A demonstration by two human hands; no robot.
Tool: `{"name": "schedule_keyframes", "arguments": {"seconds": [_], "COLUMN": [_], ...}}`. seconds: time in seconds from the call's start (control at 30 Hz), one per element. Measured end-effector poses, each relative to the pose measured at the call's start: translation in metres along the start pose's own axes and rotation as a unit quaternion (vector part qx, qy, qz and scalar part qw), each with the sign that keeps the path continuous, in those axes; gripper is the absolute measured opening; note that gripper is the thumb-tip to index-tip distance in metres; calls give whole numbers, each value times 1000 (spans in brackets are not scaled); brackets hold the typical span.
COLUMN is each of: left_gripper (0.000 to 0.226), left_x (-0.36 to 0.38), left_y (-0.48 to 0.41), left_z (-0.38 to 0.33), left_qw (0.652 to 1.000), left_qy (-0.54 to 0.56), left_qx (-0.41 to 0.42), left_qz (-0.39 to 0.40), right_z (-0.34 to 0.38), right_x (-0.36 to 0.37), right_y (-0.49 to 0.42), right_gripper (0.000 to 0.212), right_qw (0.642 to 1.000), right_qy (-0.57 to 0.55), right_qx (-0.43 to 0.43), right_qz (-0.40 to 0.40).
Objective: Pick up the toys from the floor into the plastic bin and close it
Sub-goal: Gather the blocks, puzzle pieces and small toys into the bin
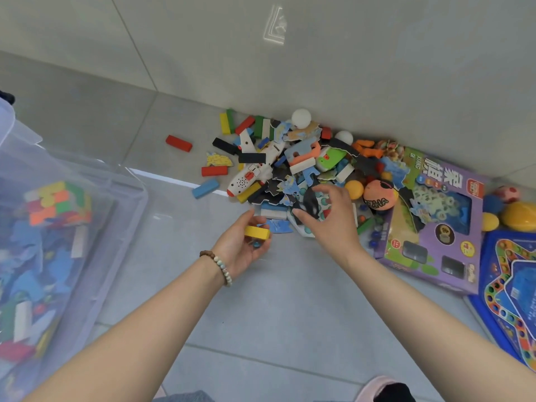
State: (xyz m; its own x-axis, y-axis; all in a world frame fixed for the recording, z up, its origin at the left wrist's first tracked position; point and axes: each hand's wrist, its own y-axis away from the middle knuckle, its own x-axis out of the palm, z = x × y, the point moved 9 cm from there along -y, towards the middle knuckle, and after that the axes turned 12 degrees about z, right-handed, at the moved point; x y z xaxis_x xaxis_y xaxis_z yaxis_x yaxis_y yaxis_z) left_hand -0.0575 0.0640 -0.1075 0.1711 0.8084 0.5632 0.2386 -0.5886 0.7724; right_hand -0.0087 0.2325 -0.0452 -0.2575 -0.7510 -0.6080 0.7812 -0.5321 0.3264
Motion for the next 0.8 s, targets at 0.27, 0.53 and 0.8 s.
{"name": "schedule_keyframes", "arguments": {"seconds": [0.27, 0.53, 0.8], "left_gripper": [37, 35, 36], "left_x": [-24, -26, -43], "left_y": [-1, -2, -2], "left_z": [-34, -42, -48], "left_qw": [969, 975, 973], "left_qy": [-198, -172, -176], "left_qx": [79, 94, 86], "left_qz": [-126, -102, -124], "right_z": [-4, 7, 13], "right_x": [25, 49, 56], "right_y": [-31, -49, -53], "right_gripper": [90, 105, 92], "right_qw": [993, 977, 977], "right_qy": [45, 93, 133], "right_qx": [105, 189, 164], "right_qz": [-8, 30, 35]}}
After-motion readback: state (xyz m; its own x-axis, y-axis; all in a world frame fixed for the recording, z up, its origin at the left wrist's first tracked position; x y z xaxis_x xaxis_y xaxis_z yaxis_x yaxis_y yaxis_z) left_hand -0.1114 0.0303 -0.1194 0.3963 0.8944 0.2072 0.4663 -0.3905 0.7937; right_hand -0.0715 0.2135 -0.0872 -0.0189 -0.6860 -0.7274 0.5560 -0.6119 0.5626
